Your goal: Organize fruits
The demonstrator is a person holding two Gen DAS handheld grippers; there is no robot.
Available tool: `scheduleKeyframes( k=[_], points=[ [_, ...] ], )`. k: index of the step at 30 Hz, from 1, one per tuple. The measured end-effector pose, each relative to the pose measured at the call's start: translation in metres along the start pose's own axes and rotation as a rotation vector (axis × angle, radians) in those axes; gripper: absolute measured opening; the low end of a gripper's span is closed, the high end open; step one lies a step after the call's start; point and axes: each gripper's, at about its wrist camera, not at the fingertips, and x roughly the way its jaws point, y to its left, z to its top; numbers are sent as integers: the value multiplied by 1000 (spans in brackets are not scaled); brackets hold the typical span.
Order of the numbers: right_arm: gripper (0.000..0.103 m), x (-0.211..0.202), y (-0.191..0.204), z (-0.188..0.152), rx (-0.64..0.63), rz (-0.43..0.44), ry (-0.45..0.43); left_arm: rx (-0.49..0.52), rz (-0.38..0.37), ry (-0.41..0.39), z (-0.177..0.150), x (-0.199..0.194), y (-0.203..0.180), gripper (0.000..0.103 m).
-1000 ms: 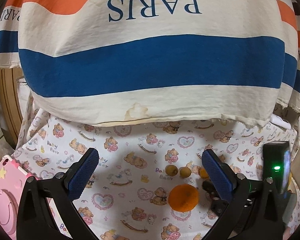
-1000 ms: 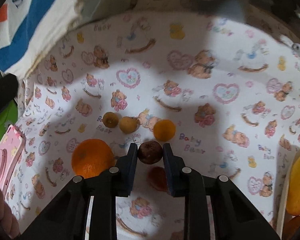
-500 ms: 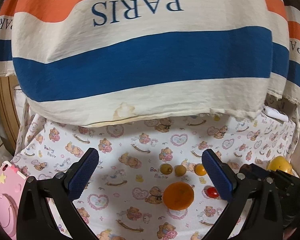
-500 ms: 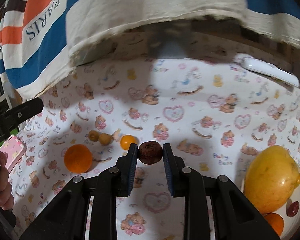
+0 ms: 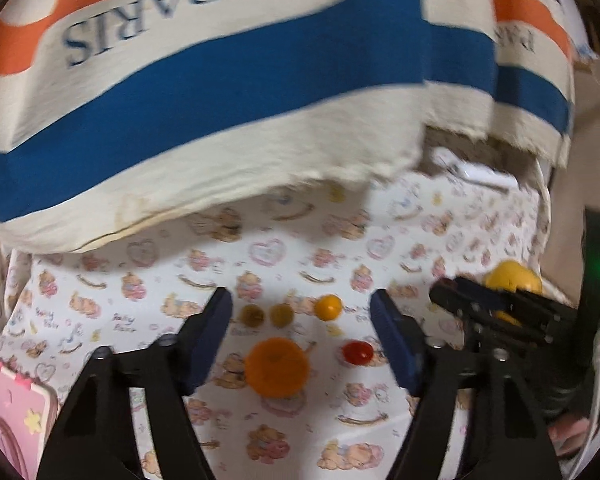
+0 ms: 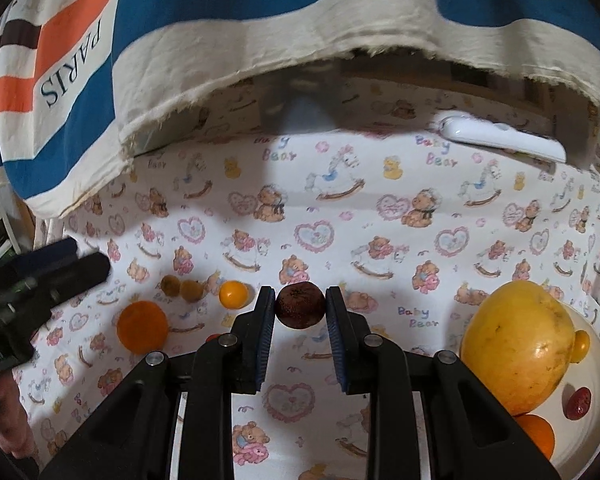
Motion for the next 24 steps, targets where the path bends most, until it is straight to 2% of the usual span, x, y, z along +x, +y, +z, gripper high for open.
scheduleKeyframes(
  k=[1, 3, 9, 24],
  points=[
    [27, -2, -1, 0, 5, -3, -9, 14, -9, 10, -1, 2, -4, 61],
    [27, -4, -4, 0, 13, -3, -22, 34, -44, 35, -2, 7, -12, 50],
    [27, -8, -7, 1, 32, -11, -39, 86, -120, 115, -10, 24, -35, 43],
    [27, -4, -19, 1, 91, -25, -19, 161, -115, 285, -29, 69, -56, 41]
  ],
)
